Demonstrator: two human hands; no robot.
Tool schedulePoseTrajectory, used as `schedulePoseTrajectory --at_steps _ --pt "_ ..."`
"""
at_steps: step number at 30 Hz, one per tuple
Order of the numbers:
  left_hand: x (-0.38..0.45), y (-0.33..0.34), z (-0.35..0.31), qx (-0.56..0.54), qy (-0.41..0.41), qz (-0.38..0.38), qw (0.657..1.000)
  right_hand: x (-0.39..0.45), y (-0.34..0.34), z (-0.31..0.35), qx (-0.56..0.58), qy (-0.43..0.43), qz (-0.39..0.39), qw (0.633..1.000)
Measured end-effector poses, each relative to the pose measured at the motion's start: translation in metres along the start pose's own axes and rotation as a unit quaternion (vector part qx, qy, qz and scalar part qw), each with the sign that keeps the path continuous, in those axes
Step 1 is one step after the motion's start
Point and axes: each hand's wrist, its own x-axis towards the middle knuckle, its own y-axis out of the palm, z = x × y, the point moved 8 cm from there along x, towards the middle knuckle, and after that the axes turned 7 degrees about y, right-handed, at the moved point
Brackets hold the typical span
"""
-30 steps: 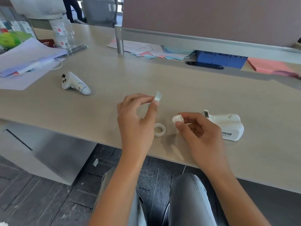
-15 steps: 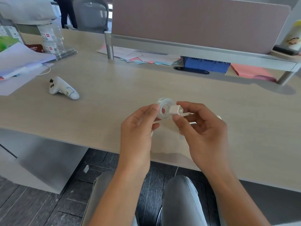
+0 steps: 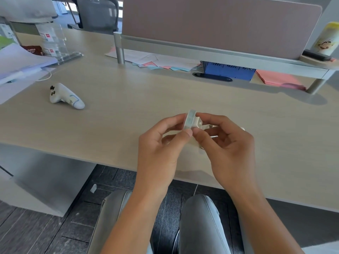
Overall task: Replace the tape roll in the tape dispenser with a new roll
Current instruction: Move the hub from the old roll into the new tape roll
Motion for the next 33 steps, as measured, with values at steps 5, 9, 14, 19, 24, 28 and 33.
schedulePoseTrajectory --at_steps 5,9,14,19,24,28,33 --pt "0.0 0.0 -0.001 0.001 0.021 0.015 1.0 -0.001 0.0 0.0 0.009 0.0 0.007 1.0" --pt "-0.001 -0.001 -0.002 0.003 0.026 0.013 1.0 0.001 0.0 0.002 0.007 -0.013 0.007 1.0" --pt "-0.001 -0.003 0.006 -0.004 0.008 -0.002 1.0 0.0 0.002 0.008 -0.028 -0.065 0.009 0.997" --pt "-0.003 -0.007 0.015 -0.024 -0.019 -0.044 0.999 -0.001 0.005 0.009 -0.066 -0.107 0.015 0.992" --pt "-0.005 -0.007 0.023 -0.035 -0.029 -0.055 0.997 -0.001 0.009 0.001 -0.026 -0.073 0.051 0.996" --pt "-0.006 -0.006 0.026 -0.041 -0.035 -0.047 0.997 -0.002 0.011 -0.001 0.001 -0.05 0.059 0.997" --pt "-0.009 -0.004 0.031 -0.074 -0.063 -0.047 0.994 0.002 0.004 -0.006 0.019 -0.021 0.024 0.999"
